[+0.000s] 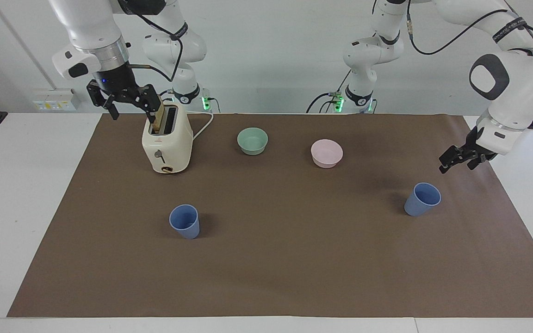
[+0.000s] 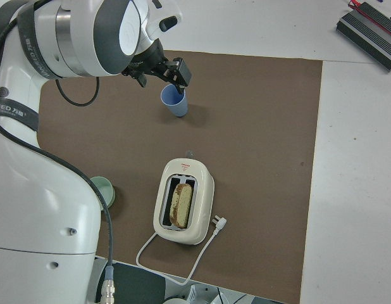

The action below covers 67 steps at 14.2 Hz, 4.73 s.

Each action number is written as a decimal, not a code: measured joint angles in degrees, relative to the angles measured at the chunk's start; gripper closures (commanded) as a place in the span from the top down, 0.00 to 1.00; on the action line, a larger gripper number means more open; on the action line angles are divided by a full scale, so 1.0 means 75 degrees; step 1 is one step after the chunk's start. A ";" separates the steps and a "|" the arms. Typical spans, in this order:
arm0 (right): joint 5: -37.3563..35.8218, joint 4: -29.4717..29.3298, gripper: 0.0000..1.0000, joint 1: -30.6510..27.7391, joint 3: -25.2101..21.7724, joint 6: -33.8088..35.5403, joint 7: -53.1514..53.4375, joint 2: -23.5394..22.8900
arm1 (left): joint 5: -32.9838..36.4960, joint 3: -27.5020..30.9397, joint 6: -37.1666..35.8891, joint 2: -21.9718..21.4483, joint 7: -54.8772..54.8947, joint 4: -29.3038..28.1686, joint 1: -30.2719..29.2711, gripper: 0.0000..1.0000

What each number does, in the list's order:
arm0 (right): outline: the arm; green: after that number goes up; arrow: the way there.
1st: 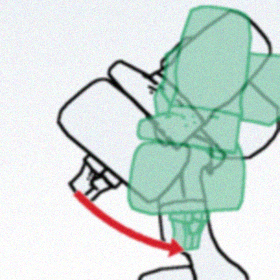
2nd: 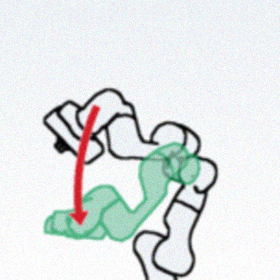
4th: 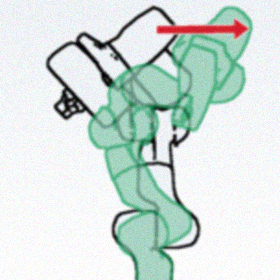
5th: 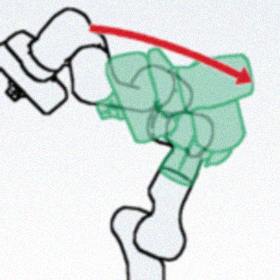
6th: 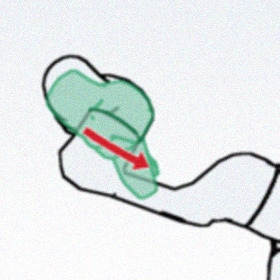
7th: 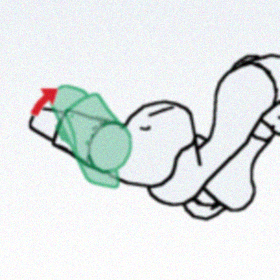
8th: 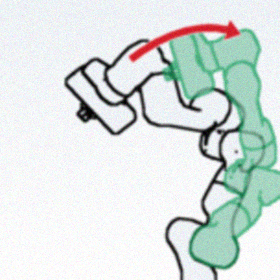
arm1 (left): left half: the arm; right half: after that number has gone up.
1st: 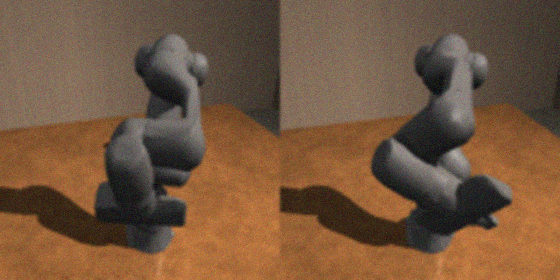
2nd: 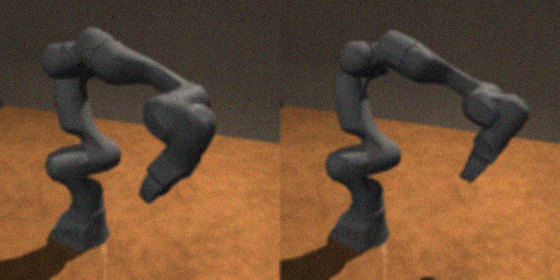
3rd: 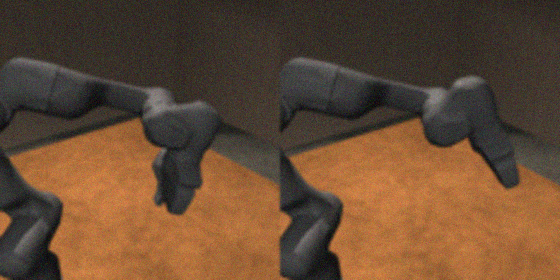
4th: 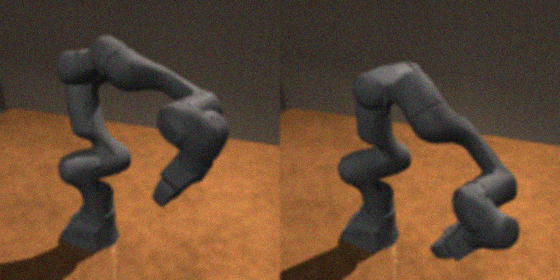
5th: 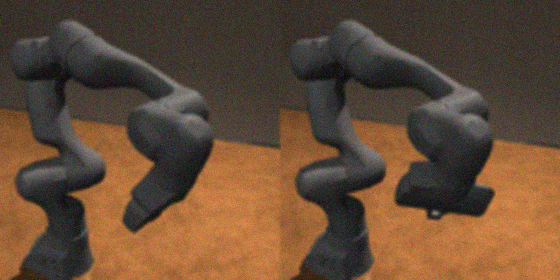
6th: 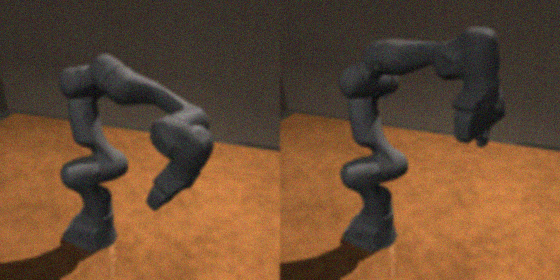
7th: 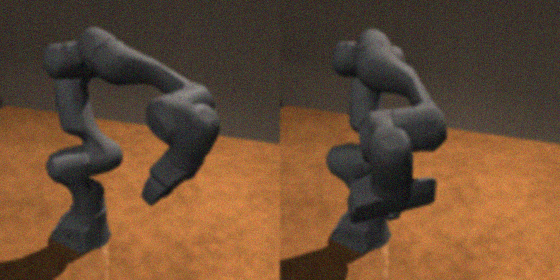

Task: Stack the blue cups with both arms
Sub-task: 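Reach the left gripper to its blue cup while the right gripper reaches the other, then grasp and lift the blue cup with the left gripper while the right gripper grasps, then carry the blue cup toward the table center with the left gripper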

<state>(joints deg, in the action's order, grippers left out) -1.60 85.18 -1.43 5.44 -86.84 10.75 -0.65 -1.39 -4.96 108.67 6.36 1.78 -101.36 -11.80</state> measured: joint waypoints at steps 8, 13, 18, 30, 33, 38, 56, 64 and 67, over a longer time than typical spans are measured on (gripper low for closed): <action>-0.0155 -0.0012 1.00 0.0006 0.0012 -0.0005 0.0000 -0.0019 | 0.0000 0.0000 0.1096 0.0990 -0.0113 -0.0108 -0.0012 1.00; -0.0197 -0.0037 1.00 0.0017 0.0037 -0.0157 0.0000 -0.0186 | -0.0001 -0.0051 0.1254 0.1283 -0.0372 -0.0257 -0.0014 1.00; -0.0199 -0.0047 1.00 0.0073 0.0118 -0.0807 -0.0002 -0.0685 | -0.0001 -0.0095 0.1561 0.1292 -0.0634 -0.0612 -0.0004 0.07; -0.0514 -0.0070 1.00 0.0326 0.0112 -0.2814 -0.0002 -0.2322 | -0.0432 -0.0204 0.1501 0.1250 -0.0704 -0.0064 0.0041 0.00; -0.0514 -0.0057 1.00 0.0323 0.0112 -0.2890 -0.0002 -0.2432 | -0.0437 -0.0254 0.1299 0.1139 -0.1315 0.0217 0.0363 0.00; -0.0514 0.0177 1.00 0.0257 0.0106 -0.3382 -0.0002 -0.2756 | -0.0416 -0.0265 0.1020 0.0718 -0.2853 0.0278 0.1197 0.00; -0.0514 0.0918 0.64 0.0198 0.0102 -0.4190 -0.0002 -0.3224 | -0.0213 -0.0309 0.2182 0.0778 -0.6446 -0.0929 0.4672 0.00; -0.0500 0.0913 0.00 0.0200 0.0114 -0.4197 -0.0001 -0.3220 | -0.0211 -0.0317 0.2730 0.0862 -0.6446 -0.1242 0.4810 0.00; -0.0491 0.0891 0.00 0.0210 0.0139 -0.4202 0.0002 -0.3186 | -0.0207 -0.0307 0.2878 0.0890 -0.6444 -0.1371 0.4817 0.06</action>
<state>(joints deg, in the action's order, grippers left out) -5.29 91.86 0.15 6.48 -118.36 10.76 -24.55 -2.94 -7.26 130.25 13.03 -46.55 -111.65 24.33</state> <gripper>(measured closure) 0.943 0.960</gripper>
